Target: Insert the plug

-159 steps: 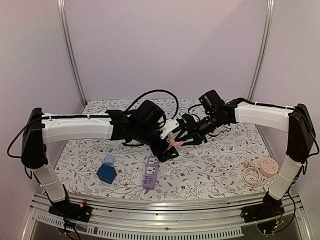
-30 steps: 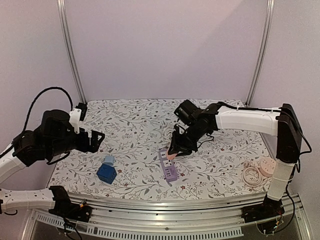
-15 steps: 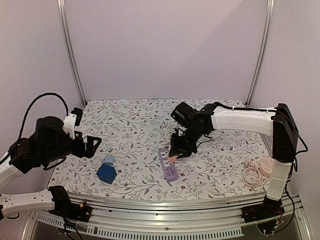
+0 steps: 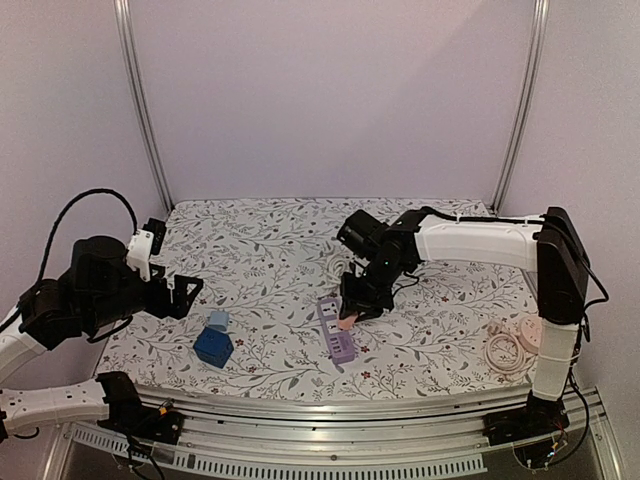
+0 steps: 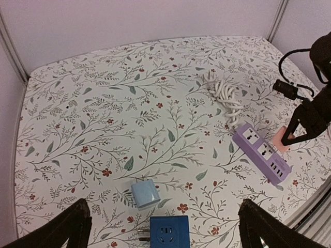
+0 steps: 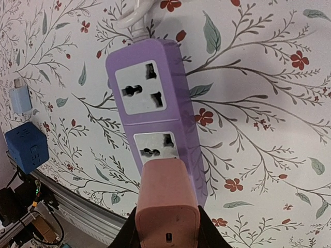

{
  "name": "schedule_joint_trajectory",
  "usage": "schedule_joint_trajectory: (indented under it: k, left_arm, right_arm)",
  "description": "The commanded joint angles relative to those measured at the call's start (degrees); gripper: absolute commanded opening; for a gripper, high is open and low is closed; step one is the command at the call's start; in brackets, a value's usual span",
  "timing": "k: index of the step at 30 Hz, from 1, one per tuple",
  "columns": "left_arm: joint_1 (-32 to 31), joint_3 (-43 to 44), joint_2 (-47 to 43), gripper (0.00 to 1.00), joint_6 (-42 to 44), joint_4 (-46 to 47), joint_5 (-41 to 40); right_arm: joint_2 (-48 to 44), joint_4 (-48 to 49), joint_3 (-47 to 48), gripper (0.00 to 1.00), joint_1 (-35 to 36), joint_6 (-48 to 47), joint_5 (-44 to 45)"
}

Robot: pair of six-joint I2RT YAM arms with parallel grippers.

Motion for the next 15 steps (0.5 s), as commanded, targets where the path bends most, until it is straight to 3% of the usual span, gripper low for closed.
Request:
schedule_joint_trajectory:
  k: [1,15]
  left_arm:
    - [0.62,-0.86,-0.28,1.0,0.53,0.68,0.45]
    - [0.64,-1.13,-1.25,0.99,0.45,0.79,0.4]
  right_arm:
    - [2.49,-0.94,3.0,0.0,0.47,-0.86,0.18]
    - [4.38,-3.82,4.98,0.0,0.5,-2.48,3.47]
